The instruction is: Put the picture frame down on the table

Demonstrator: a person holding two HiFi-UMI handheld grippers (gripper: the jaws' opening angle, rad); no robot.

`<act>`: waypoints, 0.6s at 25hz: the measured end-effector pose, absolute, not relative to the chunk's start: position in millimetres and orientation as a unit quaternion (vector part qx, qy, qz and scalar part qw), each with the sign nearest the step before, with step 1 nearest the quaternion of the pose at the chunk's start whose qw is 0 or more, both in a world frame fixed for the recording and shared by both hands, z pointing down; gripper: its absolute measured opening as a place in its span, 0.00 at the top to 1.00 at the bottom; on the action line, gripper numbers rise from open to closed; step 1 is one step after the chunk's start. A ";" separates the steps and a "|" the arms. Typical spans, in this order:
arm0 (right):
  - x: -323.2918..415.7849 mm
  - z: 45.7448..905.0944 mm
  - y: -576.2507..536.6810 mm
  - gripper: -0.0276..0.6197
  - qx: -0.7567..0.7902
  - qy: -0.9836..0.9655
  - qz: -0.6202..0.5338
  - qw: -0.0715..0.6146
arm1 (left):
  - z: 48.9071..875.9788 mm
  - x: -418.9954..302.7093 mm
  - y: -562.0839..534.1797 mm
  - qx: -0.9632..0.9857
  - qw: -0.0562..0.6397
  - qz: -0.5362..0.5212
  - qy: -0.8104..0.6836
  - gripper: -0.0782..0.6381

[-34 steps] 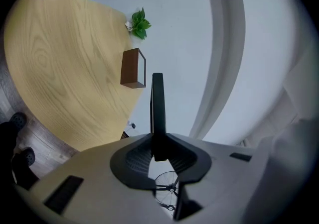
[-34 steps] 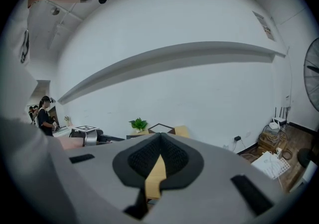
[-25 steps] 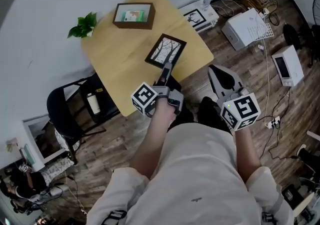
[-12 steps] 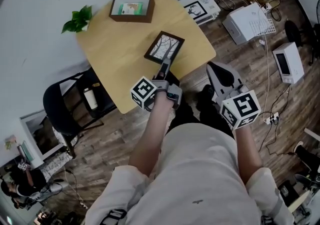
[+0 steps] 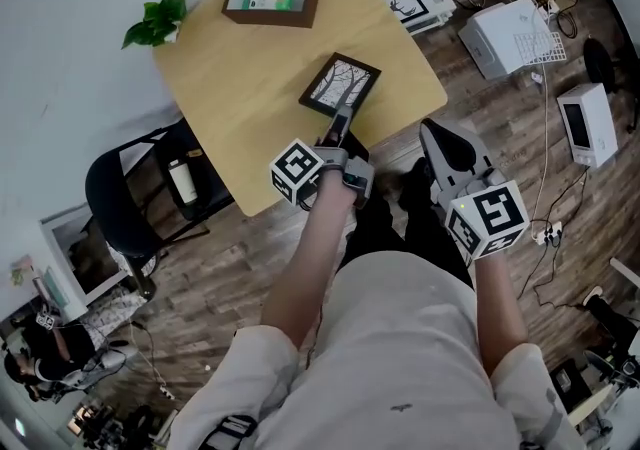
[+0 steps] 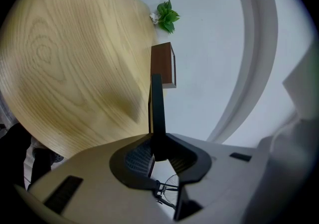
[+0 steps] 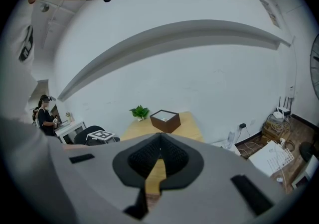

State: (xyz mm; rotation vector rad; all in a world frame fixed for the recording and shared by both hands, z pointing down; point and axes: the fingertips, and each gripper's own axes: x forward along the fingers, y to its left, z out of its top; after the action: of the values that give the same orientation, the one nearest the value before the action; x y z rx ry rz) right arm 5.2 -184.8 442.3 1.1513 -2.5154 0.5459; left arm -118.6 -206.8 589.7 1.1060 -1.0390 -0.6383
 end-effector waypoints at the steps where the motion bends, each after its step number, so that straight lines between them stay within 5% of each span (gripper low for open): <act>1: 5.1 443.8 -184.6 0.96 0.403 -0.880 0.192 0.161 | 592.3 -118.3 -206.8 0.492 0.681 -0.283 -0.463 0.80; 15: 12.9 456.5 -174.6 0.96 0.412 -0.873 0.205 0.160 | 613.0 -111.0 -200.8 0.489 0.686 -0.270 -0.466 0.80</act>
State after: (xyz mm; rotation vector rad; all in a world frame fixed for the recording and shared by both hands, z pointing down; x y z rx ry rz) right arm 12.9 -174.6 456.5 1.1775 -2.4942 0.5842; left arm -111.0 -200.8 613.0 1.0946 -1.0429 -0.6049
